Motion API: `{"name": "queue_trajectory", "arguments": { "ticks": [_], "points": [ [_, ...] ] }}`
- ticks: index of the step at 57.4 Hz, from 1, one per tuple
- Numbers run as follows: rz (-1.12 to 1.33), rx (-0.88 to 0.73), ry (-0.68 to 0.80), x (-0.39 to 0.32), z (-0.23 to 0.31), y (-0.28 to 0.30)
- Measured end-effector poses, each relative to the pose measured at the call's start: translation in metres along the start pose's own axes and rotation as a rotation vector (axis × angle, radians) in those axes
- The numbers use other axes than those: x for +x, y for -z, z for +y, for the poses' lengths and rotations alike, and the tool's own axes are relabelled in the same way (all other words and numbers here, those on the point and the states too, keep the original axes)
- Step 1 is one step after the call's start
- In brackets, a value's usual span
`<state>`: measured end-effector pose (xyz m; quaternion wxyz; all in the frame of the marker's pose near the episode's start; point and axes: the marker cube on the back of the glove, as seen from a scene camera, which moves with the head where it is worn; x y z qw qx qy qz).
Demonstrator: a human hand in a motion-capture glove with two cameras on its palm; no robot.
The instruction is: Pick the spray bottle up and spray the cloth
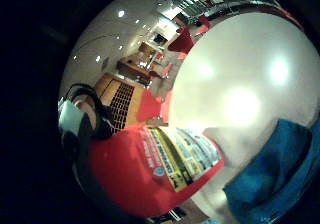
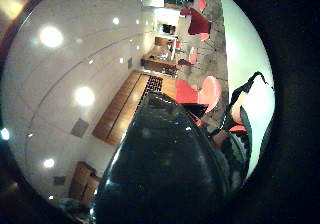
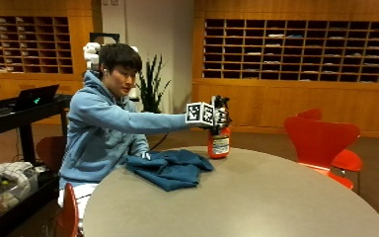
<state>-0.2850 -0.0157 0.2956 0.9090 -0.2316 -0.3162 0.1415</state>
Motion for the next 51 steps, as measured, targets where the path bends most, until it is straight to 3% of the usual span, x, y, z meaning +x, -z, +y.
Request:
{"name": "queue_trajectory", "arguments": {
  "ticks": [20,28,51],
  "points": [
    [0.159,-0.178,0.115,0.021,-0.003,0.024],
    [0.119,-0.226,0.110,0.030,0.007,0.041],
    [-0.010,-0.173,0.096,0.024,0.019,0.075]
  ]
}}
